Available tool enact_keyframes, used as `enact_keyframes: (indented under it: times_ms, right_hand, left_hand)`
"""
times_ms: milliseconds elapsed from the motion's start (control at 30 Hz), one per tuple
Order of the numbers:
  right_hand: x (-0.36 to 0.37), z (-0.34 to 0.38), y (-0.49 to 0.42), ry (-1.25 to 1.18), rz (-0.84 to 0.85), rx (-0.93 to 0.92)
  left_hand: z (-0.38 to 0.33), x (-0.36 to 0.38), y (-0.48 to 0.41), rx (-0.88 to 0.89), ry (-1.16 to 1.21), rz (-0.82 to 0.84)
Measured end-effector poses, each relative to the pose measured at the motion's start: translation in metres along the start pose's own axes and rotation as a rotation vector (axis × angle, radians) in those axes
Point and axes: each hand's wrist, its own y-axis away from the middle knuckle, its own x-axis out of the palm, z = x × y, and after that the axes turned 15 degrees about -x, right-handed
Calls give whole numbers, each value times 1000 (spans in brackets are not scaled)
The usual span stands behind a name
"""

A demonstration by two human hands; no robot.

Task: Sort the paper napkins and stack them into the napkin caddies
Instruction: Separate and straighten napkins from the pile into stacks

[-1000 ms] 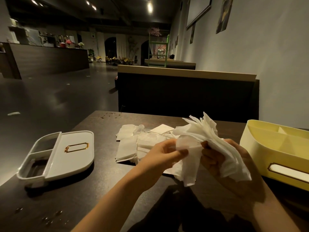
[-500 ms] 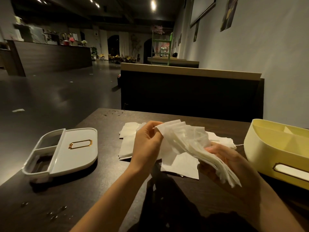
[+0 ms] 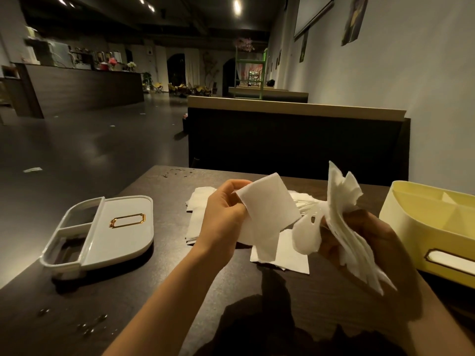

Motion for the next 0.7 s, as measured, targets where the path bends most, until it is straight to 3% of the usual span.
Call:
enact_keyframes:
  times_ms: [67,200,367,700]
  right_hand:
    - [6,1,1,-43,7,28]
    - [9,2,5,120,-41,-34]
    - [-2,-3,2,105,60,8]
    - [14,2,6,199,-122,-74]
  left_hand:
    - [0,-1,2,35,-69,22]
    - [5,0,1,67,-155,25]
    - [13,5,0,114,-423,24]
    - [16,12,2,-106,-570,180]
